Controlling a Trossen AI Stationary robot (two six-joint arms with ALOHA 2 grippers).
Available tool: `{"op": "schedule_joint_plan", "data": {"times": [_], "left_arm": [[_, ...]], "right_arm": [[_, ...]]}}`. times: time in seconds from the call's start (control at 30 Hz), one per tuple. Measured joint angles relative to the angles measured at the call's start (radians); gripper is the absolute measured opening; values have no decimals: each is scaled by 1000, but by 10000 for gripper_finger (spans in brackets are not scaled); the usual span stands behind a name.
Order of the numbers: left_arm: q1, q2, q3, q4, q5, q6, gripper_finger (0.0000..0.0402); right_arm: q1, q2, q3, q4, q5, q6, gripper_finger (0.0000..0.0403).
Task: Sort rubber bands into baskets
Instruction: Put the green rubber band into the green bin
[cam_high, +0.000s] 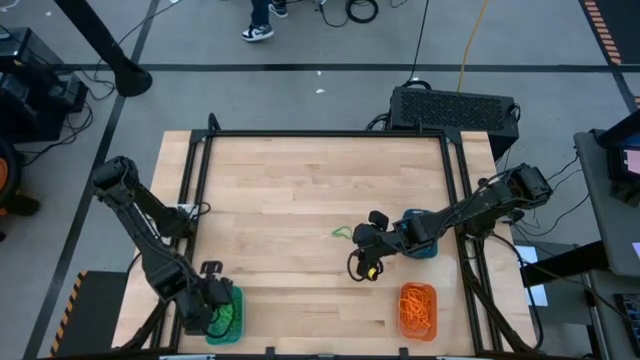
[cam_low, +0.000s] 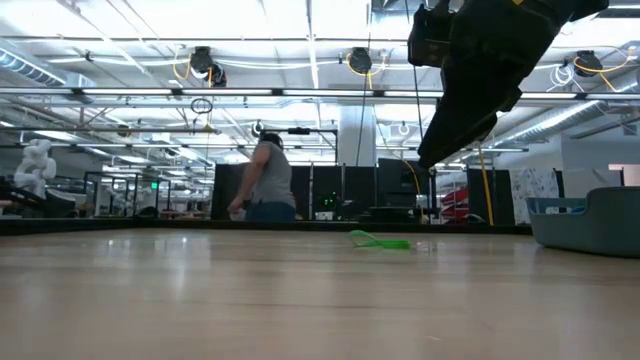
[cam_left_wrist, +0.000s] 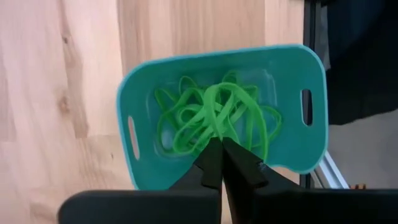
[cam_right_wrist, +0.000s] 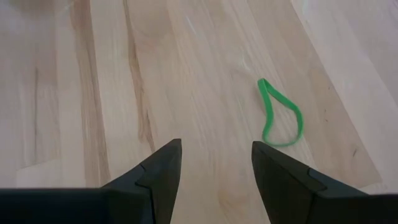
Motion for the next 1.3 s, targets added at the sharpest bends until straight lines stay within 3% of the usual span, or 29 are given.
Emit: {"op": "schedule_joint_plan", "data": {"times": [0.57,0.63,0.87,0.97,1.07,1.3], "left_arm": [[9,0,0,-37,-38,26,99],[17,0,0,-31,-93,85,103],[100,0,0,38,-436,337,105],[173,0,-26,149,-520,474,105],[269,0,-86,299,-535,612,105],[541,5,-281,864,-533,902,105]], "right_arm": [[0,0,0,-1,0,-1,187],[0,0,0,-1,0,-1,187],[0,0,0,-2,0,-1,187],[-6,0,0,-2,28,-12,187],[-18,0,-1,0,81,-39,187],[-35,0,-45,3,79,-49,187]]}}
